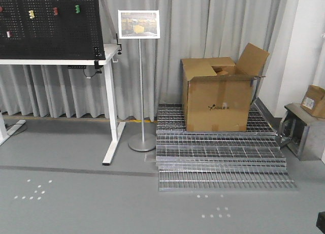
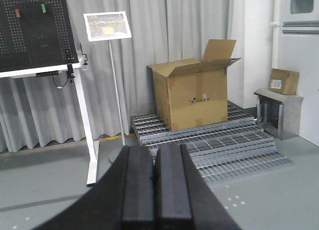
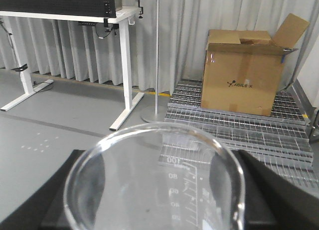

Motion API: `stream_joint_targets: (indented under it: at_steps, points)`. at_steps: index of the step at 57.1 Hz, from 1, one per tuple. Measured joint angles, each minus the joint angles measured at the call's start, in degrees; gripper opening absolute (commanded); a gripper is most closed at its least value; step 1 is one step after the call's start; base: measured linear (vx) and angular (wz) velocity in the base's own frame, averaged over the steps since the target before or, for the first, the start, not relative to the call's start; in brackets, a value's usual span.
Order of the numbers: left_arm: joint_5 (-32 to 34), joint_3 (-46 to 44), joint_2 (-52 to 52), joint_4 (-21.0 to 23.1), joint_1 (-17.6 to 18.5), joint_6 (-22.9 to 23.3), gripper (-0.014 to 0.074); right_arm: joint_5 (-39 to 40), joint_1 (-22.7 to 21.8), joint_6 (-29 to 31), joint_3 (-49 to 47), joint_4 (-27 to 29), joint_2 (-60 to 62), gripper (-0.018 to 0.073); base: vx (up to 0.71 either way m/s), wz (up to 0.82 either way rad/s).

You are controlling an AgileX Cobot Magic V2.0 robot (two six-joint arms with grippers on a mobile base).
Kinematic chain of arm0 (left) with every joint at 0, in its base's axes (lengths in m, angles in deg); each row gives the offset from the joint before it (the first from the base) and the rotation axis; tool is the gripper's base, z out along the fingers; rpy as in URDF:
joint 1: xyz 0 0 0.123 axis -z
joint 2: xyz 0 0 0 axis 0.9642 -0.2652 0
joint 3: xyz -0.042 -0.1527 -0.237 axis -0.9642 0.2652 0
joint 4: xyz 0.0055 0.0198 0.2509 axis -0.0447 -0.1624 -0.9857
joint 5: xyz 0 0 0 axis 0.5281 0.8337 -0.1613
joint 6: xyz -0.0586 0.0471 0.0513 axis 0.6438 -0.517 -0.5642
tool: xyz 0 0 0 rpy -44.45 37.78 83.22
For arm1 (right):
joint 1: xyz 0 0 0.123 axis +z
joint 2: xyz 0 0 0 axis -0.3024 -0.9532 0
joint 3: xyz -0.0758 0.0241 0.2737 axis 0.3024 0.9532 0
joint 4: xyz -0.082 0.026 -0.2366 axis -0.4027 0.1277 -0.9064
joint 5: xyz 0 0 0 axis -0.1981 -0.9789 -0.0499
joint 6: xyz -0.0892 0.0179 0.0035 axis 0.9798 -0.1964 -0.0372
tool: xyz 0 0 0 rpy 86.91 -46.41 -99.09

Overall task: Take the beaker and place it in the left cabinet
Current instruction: 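Drive the base toward the open white cabinet and turn to face it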

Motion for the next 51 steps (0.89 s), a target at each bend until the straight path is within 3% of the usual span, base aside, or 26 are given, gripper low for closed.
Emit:
stream_joint_targets:
  at_steps: [26,51]
  points:
    - [0.0,0.0,0.0,0.0,0.0,0.0,0.0001,0.0,0.0,0.0,0.0,0.0,0.0,-0.0004,0.59,-0.14]
    - [0.0,0.0,0.0,0.0,0.0,0.0,0.0001,0.0,0.0,0.0,0.0,0.0,-0.12,-0.0004,0.53,-0.48]
